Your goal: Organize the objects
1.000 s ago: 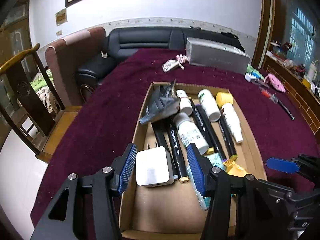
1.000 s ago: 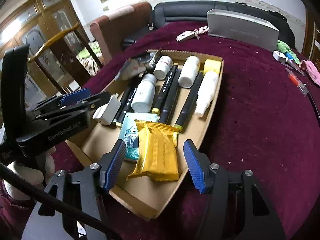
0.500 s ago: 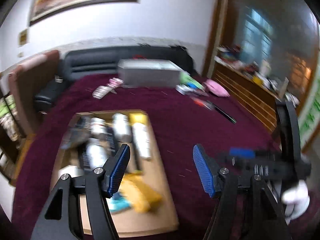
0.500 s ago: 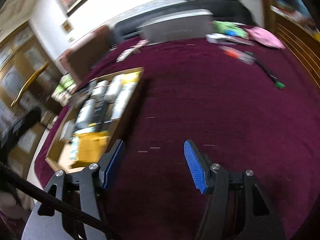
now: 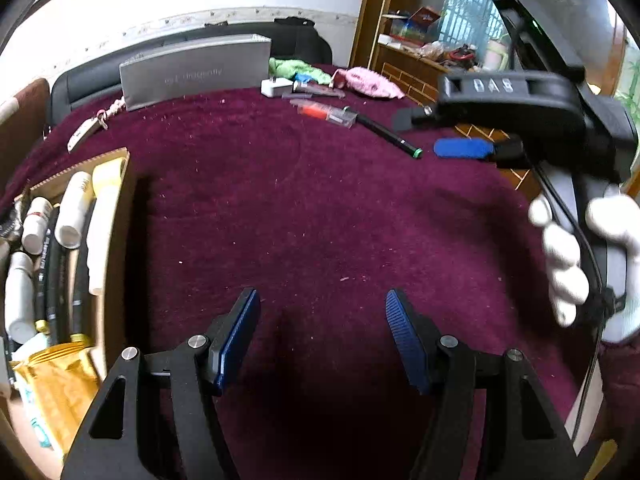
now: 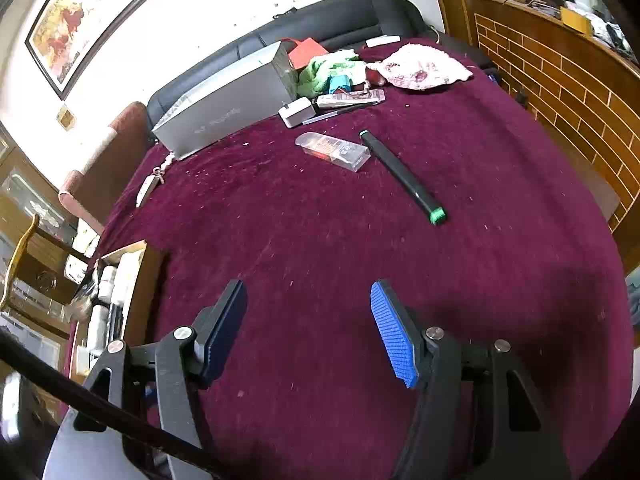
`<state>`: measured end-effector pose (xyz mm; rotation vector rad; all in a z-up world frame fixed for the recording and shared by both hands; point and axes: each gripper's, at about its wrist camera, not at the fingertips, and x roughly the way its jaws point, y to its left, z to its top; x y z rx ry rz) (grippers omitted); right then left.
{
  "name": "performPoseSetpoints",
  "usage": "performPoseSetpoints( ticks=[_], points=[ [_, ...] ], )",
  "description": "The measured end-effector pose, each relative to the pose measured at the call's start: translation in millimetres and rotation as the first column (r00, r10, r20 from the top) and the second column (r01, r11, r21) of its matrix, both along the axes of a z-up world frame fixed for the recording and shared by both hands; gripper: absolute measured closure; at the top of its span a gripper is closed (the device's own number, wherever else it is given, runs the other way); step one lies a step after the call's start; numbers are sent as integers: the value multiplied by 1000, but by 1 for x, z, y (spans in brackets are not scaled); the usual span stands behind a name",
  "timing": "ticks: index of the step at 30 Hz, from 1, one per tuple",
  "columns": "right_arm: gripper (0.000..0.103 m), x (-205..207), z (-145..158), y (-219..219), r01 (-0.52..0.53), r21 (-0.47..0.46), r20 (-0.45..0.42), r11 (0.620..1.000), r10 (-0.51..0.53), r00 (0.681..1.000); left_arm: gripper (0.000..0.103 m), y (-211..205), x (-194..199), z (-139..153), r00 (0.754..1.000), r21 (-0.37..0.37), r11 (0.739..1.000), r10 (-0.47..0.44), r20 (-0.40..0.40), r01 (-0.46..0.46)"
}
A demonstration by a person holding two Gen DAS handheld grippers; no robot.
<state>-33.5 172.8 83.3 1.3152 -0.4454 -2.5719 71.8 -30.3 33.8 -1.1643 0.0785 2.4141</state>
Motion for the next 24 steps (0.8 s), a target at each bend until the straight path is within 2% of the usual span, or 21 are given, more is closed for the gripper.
performPoseSetpoints(
  ticks=[4,6,8,10,12,16,20,24],
  points=[
    [39,-21,-6,-3,-11,26,11,1000,11,1000,44,-1,-10,-16,998,22,999,25,63,-26],
    [39,-31,-6,-4,-18,46,14,999,17,1000,43,-6,-13,-16,996,62,997,36,85,-41],
    [39,-45,-6,-6,-27,60,15,998,26,1000,39,-9,-14,-17,995,94,995,29,101,-39],
    [39,-63,-6,-8,-36,77,25,996,34,999,26,-9,-13,-18,994,117,993,6,110,-19],
    [39,-80,-7,-12,-49,92,36,995,46,998,19,-7,-12,-19,993,128,992,-17,116,2],
    [40,-124,-10,-28,-63,204,61,977,51,997,11,-1,-10,-19,993,98,995,-39,113,28],
    [40,-169,-16,-51,-74,364,82,928,47,996,9,0,-10,-20,992,103,994,-46,116,34],
    [40,-202,-27,-60,-83,417,104,905,43,994,8,0,-12,-21,992,114,993,-51,119,37]
  ],
)
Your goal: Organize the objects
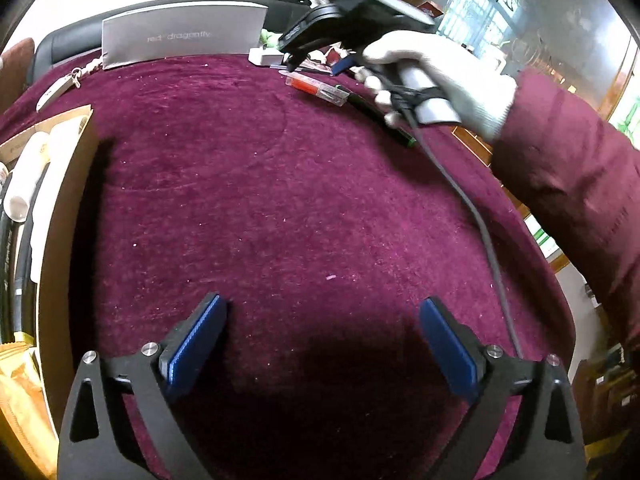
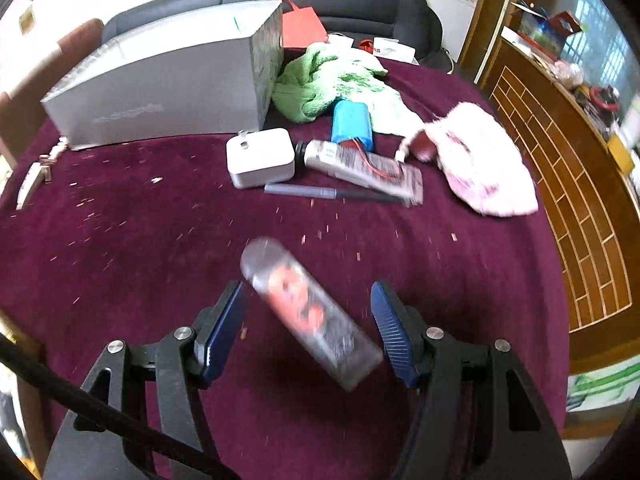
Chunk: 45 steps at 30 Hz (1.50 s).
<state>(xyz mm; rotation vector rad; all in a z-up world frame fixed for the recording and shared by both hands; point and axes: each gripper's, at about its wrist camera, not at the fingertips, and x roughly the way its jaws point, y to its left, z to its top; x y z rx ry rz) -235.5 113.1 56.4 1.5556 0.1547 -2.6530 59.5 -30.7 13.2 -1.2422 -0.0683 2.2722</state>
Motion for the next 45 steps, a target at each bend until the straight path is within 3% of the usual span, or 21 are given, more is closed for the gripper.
performPoseSetpoints(
  ticks=[3,6,9,15,18,20,22,25,26,27,29,33,43,45],
  points=[
    [40,-16,-16,-2,-1,7,51,1000,1,999,7,0,-4,-1,1000,-1,1000,-3,1,3],
    [51,-9,-24,3,28,-44,88,999,-24,996,6,1,-3,0,1000,-4,1000,-6,2,6],
    [70,13,-21,3,10,-62,132,998,-2,991,4,3,-3,0,1000,-16,1000,-10,0,10],
    [77,98,-19,-8,-109,-153,215,982,141,966,4,3,-5,-1,1000,-15,1000,-10,0,10],
    [77,144,-19,-16,-202,-229,255,952,259,932,4,3,-6,-2,1000,-14,1000,-10,0,10],
    [77,172,-18,-20,-256,-341,310,905,365,878,4,4,-7,-2,1000,-21,1000,-11,-2,11],
    [77,186,-11,-12,-250,-380,297,891,373,879,3,5,-7,-3,1000,-30,999,-13,-3,13],
    [64,194,17,14,-211,-277,144,937,258,955,3,7,-7,-3,1000,-39,999,-15,-4,15],
    [51,191,26,24,-178,-239,93,955,205,974,3,7,-7,-4,1000,-43,999,-16,-5,15],
    [42,188,35,36,-133,-199,36,971,143,989,3,7,-7,-4,1000,-44,999,-16,-5,16],
    [40,177,45,58,-44,-149,-48,988,37,998,3,7,-7,-4,1000,-43,999,-16,-5,16],
    [40,156,42,92,75,-183,-43,980,-84,996,3,7,-5,-3,1000,-41,999,-16,-5,15],
    [41,85,-2,74,105,66,10,992,-105,994,3,8,-3,-4,1000,-50,999,-16,-7,16],
    [50,77,-7,67,104,109,17,989,-107,994,3,8,-3,-4,1000,-52,999,-16,-8,16]
  ],
)
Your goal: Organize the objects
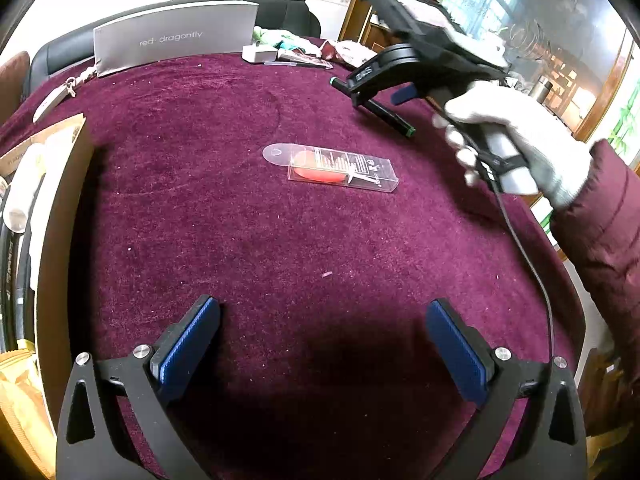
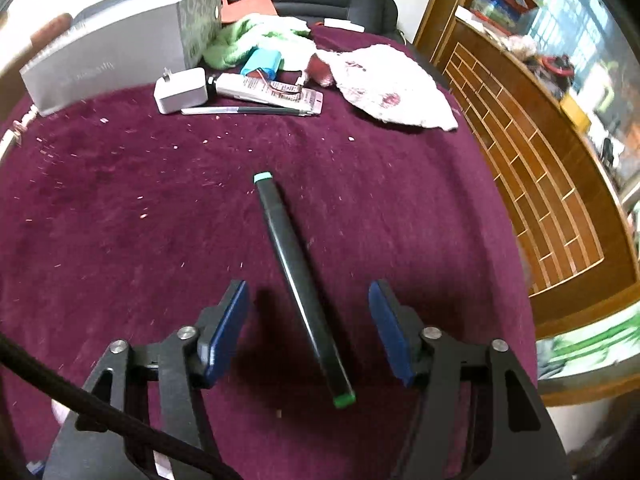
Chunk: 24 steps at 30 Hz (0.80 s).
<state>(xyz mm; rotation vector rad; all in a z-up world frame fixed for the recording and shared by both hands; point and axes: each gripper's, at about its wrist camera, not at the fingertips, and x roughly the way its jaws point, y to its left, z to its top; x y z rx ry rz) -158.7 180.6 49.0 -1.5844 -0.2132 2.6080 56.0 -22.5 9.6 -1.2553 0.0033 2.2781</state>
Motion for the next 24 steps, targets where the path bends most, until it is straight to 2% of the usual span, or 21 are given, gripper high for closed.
performPoseSetpoints(
  ticks=[2,6,9,12,15,21,22,24],
  points=[
    [60,-7,-8,-4,6,27,35,1000,-7,999,3,0,0,0,1000,3,1000,1,0,-1],
    [90,0,-7,-8,3,-9,51,1000,-3,999,3,0,-1,0,1000,2,1000,1,0,-1],
    [91,20,-6,-8,-5,-38,66,999,7,998,3,0,-1,0,1000,1,1000,1,0,-1],
    [91,56,-5,-4,-18,-98,78,995,25,997,2,1,-2,0,1000,-2,1000,1,0,-1],
    [91,91,-5,-5,-43,-103,91,994,52,994,2,3,-1,0,1000,-20,1000,-1,-4,1],
    [91,164,-5,-9,-86,-94,79,992,93,993,2,20,5,-2,999,-140,990,-24,-27,20],
    [91,175,-4,-9,-92,-100,76,991,99,992,3,20,5,-1,1000,-138,990,-23,-18,21],
    [89,189,-4,-7,-99,-113,68,989,107,992,3,15,2,4,999,-71,997,-20,26,21]
  ],
)
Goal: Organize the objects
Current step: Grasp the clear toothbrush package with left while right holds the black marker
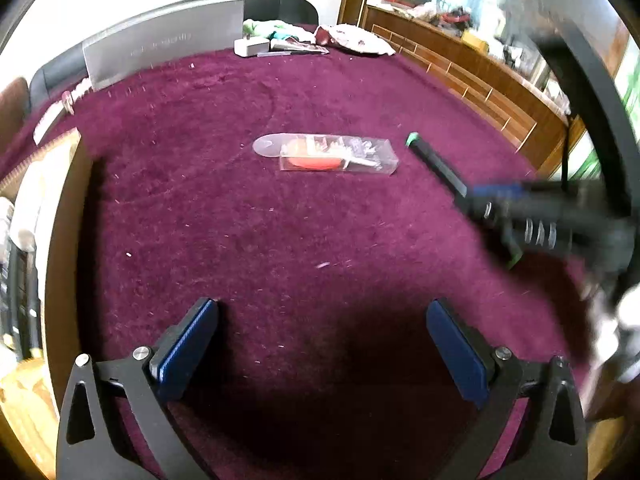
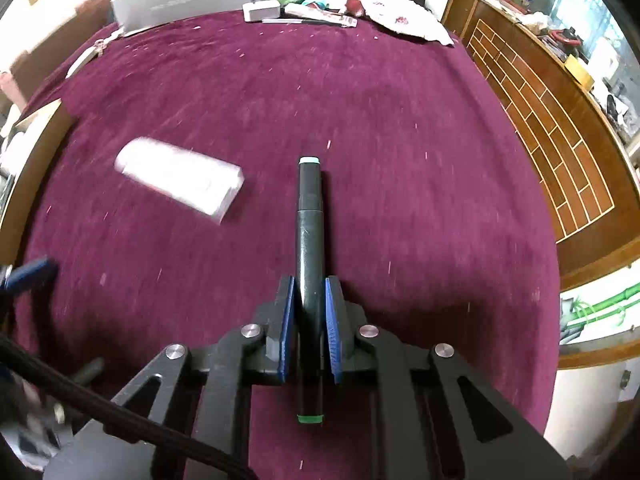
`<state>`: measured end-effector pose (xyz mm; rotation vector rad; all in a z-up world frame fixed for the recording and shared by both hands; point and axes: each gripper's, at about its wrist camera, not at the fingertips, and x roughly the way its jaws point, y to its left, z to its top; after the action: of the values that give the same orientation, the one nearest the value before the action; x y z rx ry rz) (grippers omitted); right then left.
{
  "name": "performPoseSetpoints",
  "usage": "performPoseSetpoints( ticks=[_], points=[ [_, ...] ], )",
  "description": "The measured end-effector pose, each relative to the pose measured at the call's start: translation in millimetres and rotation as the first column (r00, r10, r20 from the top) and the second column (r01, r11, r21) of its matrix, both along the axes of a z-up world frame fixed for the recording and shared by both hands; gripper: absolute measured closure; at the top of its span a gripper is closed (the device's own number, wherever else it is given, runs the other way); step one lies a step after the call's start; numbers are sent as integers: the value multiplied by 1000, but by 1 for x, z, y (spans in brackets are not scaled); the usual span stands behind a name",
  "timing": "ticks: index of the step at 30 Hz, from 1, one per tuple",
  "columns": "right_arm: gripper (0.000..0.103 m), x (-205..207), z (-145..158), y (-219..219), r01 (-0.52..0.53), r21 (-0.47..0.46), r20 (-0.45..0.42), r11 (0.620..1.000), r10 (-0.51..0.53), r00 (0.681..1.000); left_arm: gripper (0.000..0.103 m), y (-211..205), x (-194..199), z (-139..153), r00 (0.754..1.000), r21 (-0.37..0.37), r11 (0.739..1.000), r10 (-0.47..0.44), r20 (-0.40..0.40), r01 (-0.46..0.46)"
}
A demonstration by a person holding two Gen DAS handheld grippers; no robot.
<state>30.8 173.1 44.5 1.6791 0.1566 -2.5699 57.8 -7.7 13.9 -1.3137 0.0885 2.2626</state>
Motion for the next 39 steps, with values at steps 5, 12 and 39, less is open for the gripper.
performPoseSetpoints(
  ticks=[5,12,39],
  points=[
    [44,13,-3,14,-27,-169,-58,985,18,998,3,-15,-20,35,997,88,995,52,-59,-46],
    [41,15,-10,49,2,-462,-173,887,-92,981,3,0,-59,53,971,-28,998,-55,-234,50],
    [39,9,-23,90,42,-742,-114,669,-188,976,74,92,-62,2,920,-271,884,-390,18,381]
  ],
)
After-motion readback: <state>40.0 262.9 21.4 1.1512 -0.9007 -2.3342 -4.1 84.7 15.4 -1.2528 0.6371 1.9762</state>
